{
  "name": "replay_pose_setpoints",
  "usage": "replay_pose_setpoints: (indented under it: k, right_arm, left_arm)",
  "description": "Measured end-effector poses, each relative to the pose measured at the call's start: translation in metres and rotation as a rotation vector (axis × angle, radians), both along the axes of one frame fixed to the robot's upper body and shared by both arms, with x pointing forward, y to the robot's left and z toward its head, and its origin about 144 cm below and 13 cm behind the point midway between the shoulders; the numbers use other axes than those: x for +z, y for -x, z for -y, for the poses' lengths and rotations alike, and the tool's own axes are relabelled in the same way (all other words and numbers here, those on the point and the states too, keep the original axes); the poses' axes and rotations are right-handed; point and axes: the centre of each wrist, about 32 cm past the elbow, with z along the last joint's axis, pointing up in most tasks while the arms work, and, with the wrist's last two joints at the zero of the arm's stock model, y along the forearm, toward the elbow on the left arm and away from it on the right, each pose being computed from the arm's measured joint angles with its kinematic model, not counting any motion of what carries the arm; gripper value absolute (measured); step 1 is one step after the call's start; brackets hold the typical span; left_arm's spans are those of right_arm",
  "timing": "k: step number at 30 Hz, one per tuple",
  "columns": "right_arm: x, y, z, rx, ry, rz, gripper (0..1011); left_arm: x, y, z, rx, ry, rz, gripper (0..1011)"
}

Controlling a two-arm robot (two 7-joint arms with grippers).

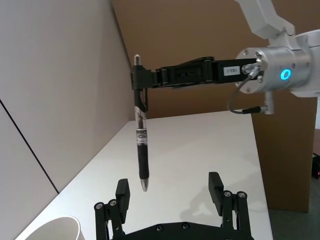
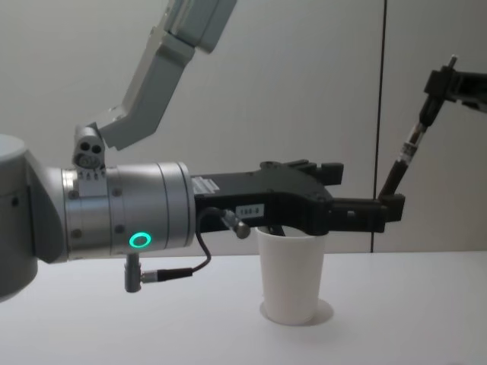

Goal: Place the pen into the pen holder.

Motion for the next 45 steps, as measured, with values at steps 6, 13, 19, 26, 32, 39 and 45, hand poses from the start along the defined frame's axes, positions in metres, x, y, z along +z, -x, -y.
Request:
replay_pose_setpoints:
  k: [6,13,19,26,32,39,45]
  right_arm:
    - [0.006,-0.017,0.009,0.03,0.053,0.038,136]
    - [0.011,-0.037,0.017,0.073,0.09,0.068,137]
    - [0.012,-0.057,0.025,0.11,0.102,0.086,136]
    - [0.013,-0.081,0.034,0.156,0.109,0.102,136]
    - [0.012,-0.101,0.04,0.184,0.113,0.112,136]
    - [0.01,-0.12,0.038,0.211,0.106,0.114,136]
    - [0.008,-0.133,0.032,0.227,0.095,0.108,136]
  left_arm:
    - [0.0,0.0,0.0,0.0,0.0,0.0,1004]
    - [0.0,0.0,0.0,0.0,0.0,0.0,1004]
    - [0.0,0.0,0.0,0.0,0.0,0.0,1004]
    - [0.0,0.0,0.0,0.0,0.0,0.0,1004]
    - [0.0,0.0,0.0,0.0,0.0,0.0,1004]
    - [0.0,0.0,0.0,0.0,0.0,0.0,1004]
    - [0.0,0.0,0.0,0.0,0.0,0.0,1004]
